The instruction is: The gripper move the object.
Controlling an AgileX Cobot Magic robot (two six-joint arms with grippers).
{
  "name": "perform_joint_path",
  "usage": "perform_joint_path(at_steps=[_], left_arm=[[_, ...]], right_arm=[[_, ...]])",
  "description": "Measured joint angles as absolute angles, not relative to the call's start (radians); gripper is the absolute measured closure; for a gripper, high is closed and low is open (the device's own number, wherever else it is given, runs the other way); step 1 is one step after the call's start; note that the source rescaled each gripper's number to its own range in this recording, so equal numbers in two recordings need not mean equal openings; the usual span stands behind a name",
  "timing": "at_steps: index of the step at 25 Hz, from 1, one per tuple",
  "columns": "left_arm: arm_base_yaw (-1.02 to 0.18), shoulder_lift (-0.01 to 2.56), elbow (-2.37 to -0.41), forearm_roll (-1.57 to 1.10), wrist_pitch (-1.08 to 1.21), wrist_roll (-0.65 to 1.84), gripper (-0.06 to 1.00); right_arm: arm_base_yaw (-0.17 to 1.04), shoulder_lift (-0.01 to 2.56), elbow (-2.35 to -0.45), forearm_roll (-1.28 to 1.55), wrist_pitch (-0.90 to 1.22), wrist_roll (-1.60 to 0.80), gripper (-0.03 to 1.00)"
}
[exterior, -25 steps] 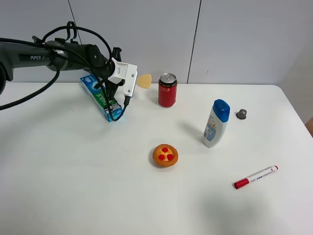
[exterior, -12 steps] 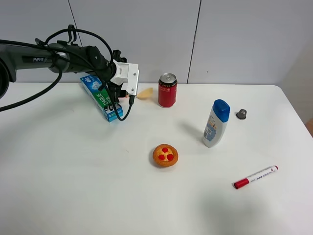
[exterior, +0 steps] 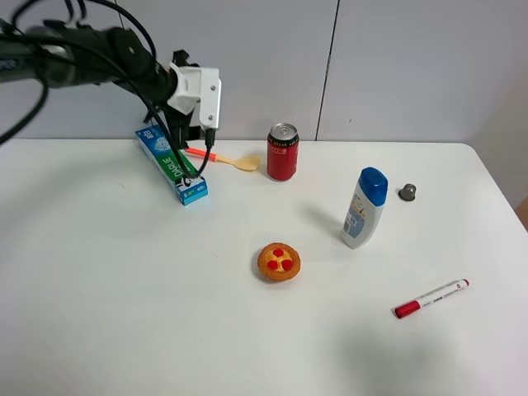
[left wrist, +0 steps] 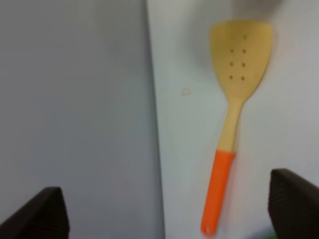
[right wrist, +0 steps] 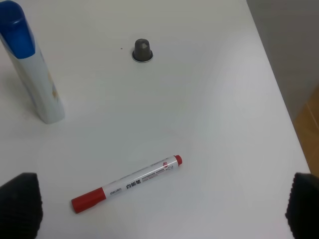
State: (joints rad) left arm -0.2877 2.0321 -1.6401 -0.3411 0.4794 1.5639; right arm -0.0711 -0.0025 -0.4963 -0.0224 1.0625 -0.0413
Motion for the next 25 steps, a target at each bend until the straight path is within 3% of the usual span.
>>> perform_joint_path(at_steps=[7,14,20,25], left_arm=[[-0.135,1.709,-1.640,-0.359,0.767,1.362,0.23],[0.152,1.322,-1.609,-0.440,0.955,1.150,0.23],[0.428,0.919,-1.352,-0.528,0.922,1.104,0.23],[0.447,0.591,-1.045,-0.618,0.815,1.083,0.23]], right_arm=[[-0.071,-0.002,-0.496,-0.022,1.062,-0.041,-0.03],[-0.071,-0.002,-0.496,-0.022,1.062,-0.041,-0.03],[-0.071,-0.002,-0.496,-0.022,1.062,-0.041,-0.03],[-0.071,-0.002,-0.496,-0.022,1.062,-0.041,-0.03]])
